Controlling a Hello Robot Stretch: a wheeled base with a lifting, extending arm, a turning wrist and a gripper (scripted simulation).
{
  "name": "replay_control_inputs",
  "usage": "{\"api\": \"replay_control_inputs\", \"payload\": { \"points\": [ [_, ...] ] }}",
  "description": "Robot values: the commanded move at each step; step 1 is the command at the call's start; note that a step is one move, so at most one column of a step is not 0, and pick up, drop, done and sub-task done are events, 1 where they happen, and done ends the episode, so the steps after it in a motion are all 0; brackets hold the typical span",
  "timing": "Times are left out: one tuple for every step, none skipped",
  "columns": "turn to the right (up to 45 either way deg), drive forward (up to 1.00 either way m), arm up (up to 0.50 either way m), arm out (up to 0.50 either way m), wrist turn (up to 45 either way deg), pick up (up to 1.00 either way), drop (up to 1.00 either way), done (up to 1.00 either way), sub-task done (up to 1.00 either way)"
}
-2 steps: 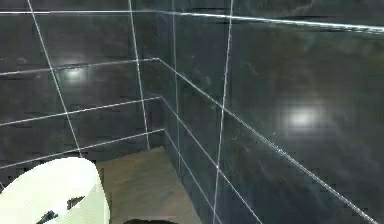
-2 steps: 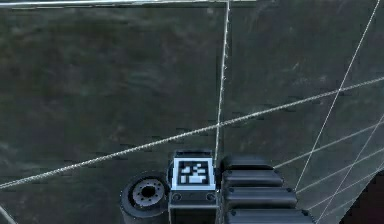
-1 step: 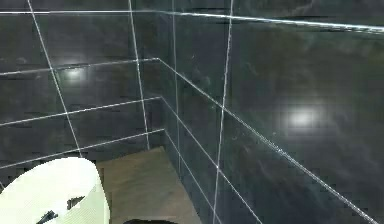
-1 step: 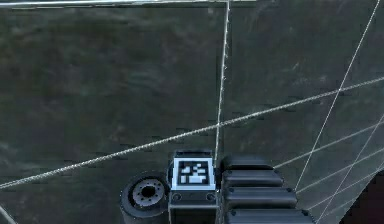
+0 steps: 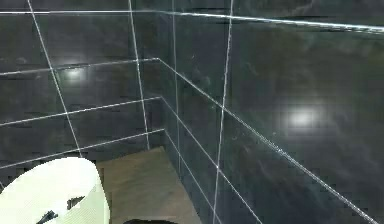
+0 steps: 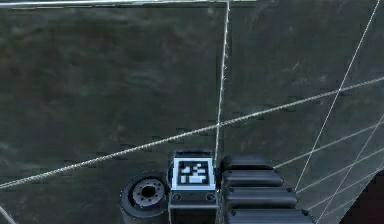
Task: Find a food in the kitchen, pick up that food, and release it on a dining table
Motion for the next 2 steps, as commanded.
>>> {"api": "replay_control_inputs", "payload": {
  "points": [
    [18.0,0.0,0.0,0.0,0.0,0.0,0.0,0.0,0.0],
    [-24.0,0.0,0.0,0.0,0.0,0.0,0.0,0.0,0.0]
  ]
}}
